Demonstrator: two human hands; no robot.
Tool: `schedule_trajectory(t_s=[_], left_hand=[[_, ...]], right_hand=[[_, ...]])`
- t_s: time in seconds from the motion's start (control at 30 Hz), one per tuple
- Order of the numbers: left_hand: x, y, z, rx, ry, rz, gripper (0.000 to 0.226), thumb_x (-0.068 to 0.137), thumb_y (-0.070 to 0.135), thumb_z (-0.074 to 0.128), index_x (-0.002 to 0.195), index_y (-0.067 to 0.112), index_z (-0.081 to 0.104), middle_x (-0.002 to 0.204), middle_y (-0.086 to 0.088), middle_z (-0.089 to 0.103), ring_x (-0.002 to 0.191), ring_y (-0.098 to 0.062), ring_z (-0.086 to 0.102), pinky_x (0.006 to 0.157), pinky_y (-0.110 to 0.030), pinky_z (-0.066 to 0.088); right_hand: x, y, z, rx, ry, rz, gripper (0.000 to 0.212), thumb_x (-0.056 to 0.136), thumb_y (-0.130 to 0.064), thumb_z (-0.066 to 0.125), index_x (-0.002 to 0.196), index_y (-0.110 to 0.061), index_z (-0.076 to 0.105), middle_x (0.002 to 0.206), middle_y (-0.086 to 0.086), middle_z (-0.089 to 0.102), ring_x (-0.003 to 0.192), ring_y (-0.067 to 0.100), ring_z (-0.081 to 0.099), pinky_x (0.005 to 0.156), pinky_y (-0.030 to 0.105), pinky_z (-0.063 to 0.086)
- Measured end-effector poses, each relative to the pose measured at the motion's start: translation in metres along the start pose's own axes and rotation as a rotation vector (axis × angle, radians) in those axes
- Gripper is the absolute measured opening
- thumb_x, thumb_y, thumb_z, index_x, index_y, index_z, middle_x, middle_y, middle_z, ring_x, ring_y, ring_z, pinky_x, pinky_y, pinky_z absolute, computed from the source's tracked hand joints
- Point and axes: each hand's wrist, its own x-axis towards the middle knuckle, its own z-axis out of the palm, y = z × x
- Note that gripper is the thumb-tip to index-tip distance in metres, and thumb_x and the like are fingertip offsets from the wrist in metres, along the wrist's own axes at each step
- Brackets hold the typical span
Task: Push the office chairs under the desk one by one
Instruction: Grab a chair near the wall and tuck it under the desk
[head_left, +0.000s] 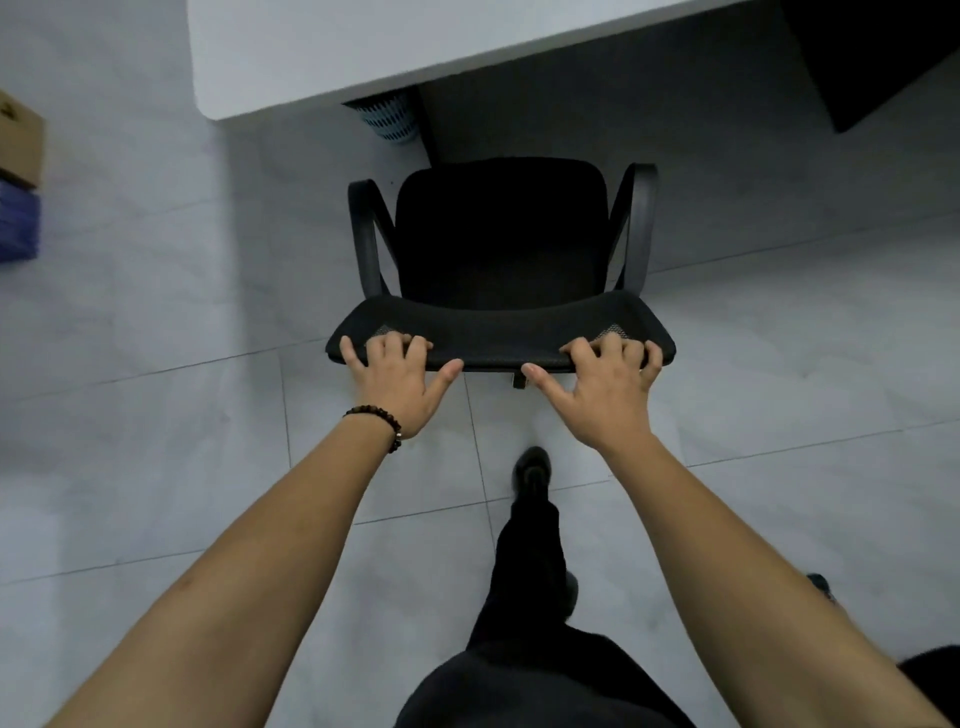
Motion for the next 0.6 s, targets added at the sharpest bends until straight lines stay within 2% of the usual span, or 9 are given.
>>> schedule_trajectory(t_s=[0.17, 0.37, 0.5, 0.6], left_hand=[[0.005, 0.025, -0.008, -0.039, 0.000, -0.020, 0.077, 0.085, 0.072, 0.006, 0.123, 0.022, 0.052, 0.122, -0.009, 0.051, 0.122, -0.031, 0.040, 0.111, -0.066, 0.003], [0.014, 0.031, -0.022, -0.073, -0.059, -0.043, 0.073, 0.087, 0.070, 0.012, 0.126, 0.023, 0.049, 0.126, -0.008, 0.049, 0.126, -0.030, 0.037, 0.110, -0.066, 0.002], [0.012, 0.043, -0.019, -0.080, -0.033, -0.056, 0.073, 0.087, 0.070, 0.011, 0.125, 0.023, 0.051, 0.124, -0.008, 0.050, 0.124, -0.030, 0.038, 0.110, -0.064, 0.003], [0.003, 0.059, -0.015, -0.085, 0.006, -0.050, 0.071, 0.087, 0.070, 0.012, 0.122, 0.022, 0.052, 0.121, -0.007, 0.052, 0.120, -0.028, 0.040, 0.111, -0.059, 0.012]], right_hand=[[0.023, 0.022, -0.017, -0.046, -0.077, -0.025, 0.077, 0.082, -0.086, 0.018, 0.113, -0.029, 0.060, 0.109, 0.005, 0.050, 0.114, 0.029, 0.040, 0.111, 0.051, 0.012], [0.040, 0.025, -0.033, -0.029, -0.105, -0.048, 0.076, 0.082, -0.086, 0.023, 0.111, -0.027, 0.061, 0.109, 0.005, 0.051, 0.114, 0.029, 0.041, 0.110, 0.049, 0.009], [0.043, 0.037, -0.033, -0.040, -0.099, -0.061, 0.076, 0.082, -0.087, 0.022, 0.107, -0.027, 0.061, 0.106, 0.004, 0.051, 0.111, 0.028, 0.043, 0.110, 0.048, 0.015], [0.041, 0.054, -0.035, -0.057, -0.085, -0.068, 0.079, 0.080, -0.089, 0.022, 0.106, -0.025, 0.061, 0.103, 0.005, 0.052, 0.107, 0.028, 0.044, 0.107, 0.048, 0.023]])
